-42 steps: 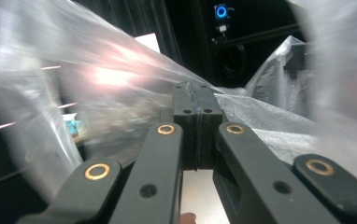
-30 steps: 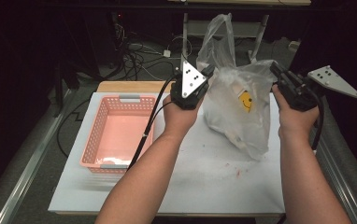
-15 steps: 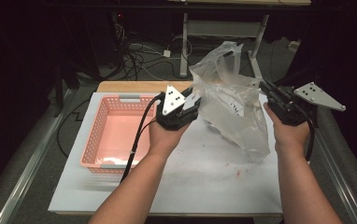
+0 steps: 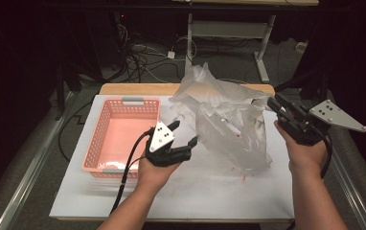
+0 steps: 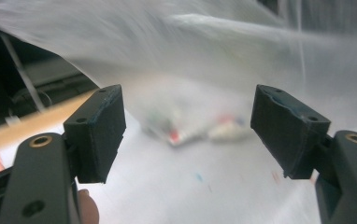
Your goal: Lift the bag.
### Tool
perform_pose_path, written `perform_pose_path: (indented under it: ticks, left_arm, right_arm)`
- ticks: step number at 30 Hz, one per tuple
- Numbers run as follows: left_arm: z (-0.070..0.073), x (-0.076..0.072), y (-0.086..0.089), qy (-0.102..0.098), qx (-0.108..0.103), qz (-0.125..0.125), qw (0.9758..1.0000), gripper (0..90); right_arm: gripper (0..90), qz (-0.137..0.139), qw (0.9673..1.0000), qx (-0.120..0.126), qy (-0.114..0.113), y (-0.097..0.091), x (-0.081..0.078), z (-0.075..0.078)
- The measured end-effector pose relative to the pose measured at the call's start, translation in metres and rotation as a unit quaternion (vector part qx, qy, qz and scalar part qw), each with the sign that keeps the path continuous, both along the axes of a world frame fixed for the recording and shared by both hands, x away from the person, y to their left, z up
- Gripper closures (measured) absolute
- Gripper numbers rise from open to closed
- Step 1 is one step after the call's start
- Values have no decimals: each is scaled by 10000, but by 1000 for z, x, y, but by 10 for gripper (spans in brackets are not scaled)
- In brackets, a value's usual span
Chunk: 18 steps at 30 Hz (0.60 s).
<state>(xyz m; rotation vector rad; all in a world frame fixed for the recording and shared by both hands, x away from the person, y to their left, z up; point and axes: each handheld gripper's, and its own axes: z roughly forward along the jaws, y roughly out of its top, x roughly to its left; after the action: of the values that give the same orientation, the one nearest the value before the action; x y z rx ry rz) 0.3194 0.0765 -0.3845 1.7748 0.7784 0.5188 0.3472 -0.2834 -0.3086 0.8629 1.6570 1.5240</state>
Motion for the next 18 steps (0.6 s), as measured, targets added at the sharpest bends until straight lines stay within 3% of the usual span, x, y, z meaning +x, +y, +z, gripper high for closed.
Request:
perform_pose_path:
  ticks: [5, 9, 18]
  left_arm:
    - [-24, -9, 1, 341, -27, -138, 9993, 219]
    - [-37, -14, 0, 493, -70, -209, 9985, 182]
    - [-53, -27, -2, 651, -5, -386, 9971, 116]
  right_arm:
    - [689, 42, 10000, -63, 53, -4, -11, -10]
    - [667, 39, 9996, -116, 249, -7, -16, -23]
    - [641, 31, 9979, -221, 611, -15, -22, -56]
